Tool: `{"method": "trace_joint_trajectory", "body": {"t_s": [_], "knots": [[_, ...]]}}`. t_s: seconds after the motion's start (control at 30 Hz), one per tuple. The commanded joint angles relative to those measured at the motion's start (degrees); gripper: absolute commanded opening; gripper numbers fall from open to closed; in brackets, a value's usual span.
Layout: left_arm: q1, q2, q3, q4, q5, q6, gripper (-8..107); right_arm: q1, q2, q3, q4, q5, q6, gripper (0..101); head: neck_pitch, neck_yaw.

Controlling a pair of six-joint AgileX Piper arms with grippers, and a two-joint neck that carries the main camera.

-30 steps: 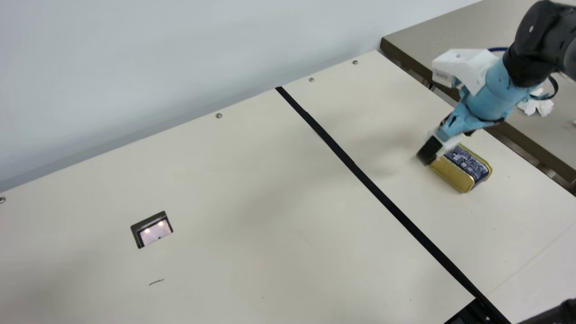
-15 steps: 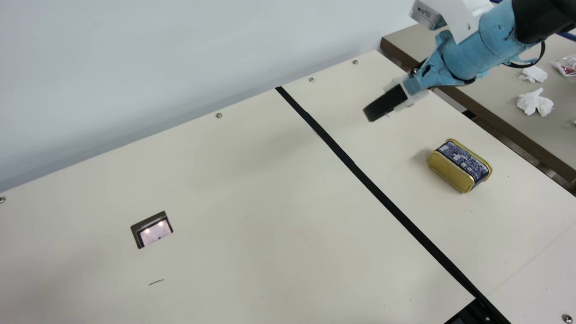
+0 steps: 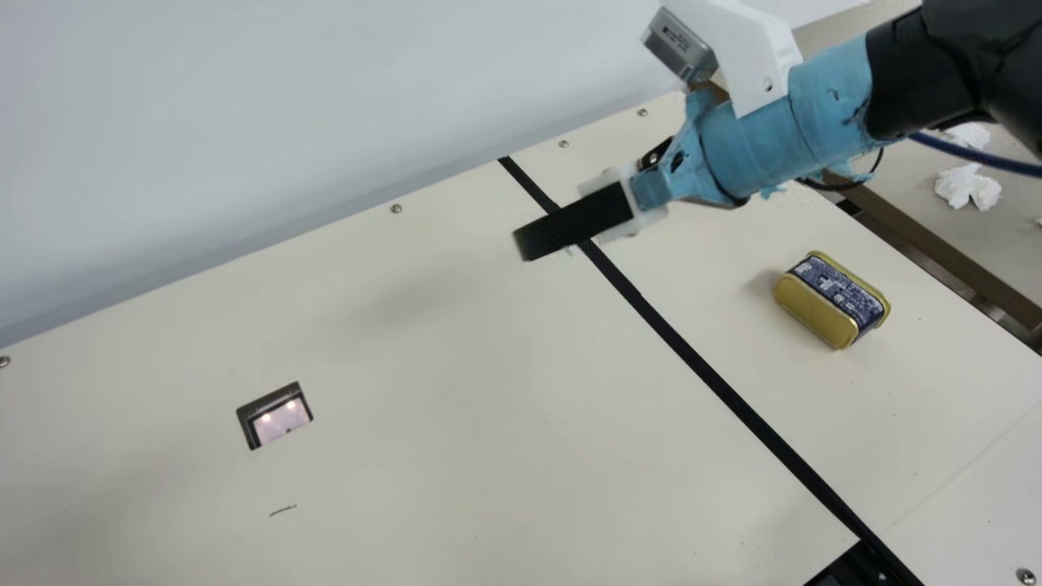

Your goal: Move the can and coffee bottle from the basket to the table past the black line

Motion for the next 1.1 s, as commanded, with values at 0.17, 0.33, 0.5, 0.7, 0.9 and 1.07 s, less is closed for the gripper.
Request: {"method": "trace_joint_trajectory", "body": {"t_s": [0.17,0.33,0.5,0.7,0.9,1.07], "knots": [[0.0,0.0,0.0,0.0,0.0,0.0,90,5.86,-6.12,3.66,3.13,0.03,3.2,101,-1.08,-1.24],[0.0,0.0,0.0,0.0,0.0,0.0,90,9.53,-10.47,6.1,4.73,0.03,6.13,101,-1.08,-1.24],[0.0,0.0,0.0,0.0,0.0,0.0,90,12.65,-15.0,8.2,6.68,0.03,9.57,101,-1.08,-1.24],[0.0,0.0,0.0,0.0,0.0,0.0,90,15.02,-20.82,10.9,10.33,0.03,14.06,101,-1.08,-1.24],[0.0,0.0,0.0,0.0,0.0,0.0,90,15.44,-26.13,13.0,13.74,0.03,18.14,101,-1.08,-1.24],[0.0,0.0,0.0,0.0,0.0,0.0,90,15.3,-28.29,13.77,14.49,0.12,20.11,101,-1.08,-1.24]]}}
